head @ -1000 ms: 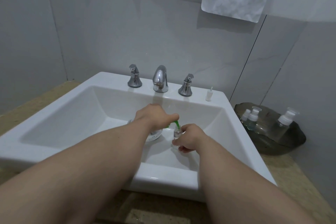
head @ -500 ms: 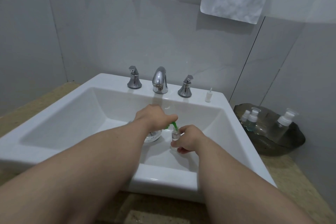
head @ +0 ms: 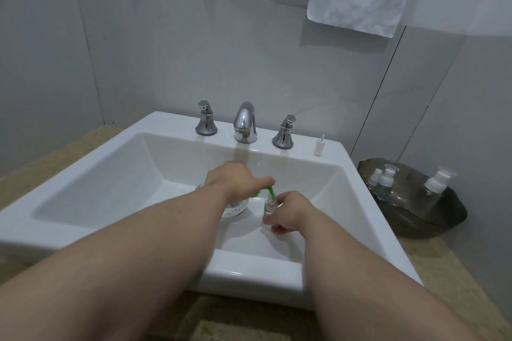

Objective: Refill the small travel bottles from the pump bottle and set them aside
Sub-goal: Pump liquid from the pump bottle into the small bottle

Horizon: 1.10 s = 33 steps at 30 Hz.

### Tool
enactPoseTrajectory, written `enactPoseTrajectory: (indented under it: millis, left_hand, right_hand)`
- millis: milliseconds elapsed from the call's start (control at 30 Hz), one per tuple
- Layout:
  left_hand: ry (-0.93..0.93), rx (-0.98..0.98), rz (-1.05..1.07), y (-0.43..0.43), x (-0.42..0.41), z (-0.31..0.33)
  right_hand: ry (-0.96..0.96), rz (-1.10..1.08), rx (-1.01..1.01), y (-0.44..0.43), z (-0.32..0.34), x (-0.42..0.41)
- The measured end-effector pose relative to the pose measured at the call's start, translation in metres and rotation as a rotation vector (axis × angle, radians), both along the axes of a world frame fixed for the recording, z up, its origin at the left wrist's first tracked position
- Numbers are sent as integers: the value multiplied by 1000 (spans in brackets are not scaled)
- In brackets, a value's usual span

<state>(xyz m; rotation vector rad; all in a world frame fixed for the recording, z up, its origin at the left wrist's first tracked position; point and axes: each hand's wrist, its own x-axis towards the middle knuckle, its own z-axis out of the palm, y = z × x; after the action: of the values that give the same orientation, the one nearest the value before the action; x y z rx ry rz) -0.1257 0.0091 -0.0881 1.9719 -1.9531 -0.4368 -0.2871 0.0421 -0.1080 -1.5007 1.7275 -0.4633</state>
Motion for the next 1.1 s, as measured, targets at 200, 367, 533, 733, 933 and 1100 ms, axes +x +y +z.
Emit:
enactPoseTrajectory:
  millis: [200, 367, 533, 733, 933, 1100]
  left_hand:
    - [4, -5, -16, 1, 5, -3]
    - [27, -1, 8, 2, 3, -1]
    - [36, -12, 37, 2, -2, 2]
    - [65, -8, 47, 1, -3, 5]
    - [57, -11, 53, 0, -3, 5]
    - [47, -2, 41, 0, -2, 6]
  right_hand:
    - [-10, -12, -15, -2, -1, 0]
    - [-23, -13, -4, -2, -1, -1]
    - [-26, -11, -3, -4, -3, 0]
    - [-34, -12, -1, -3, -4, -1]
    - [-40, 15, 22, -1, -2, 0]
    - [-40, 28, 28, -1, -1, 1]
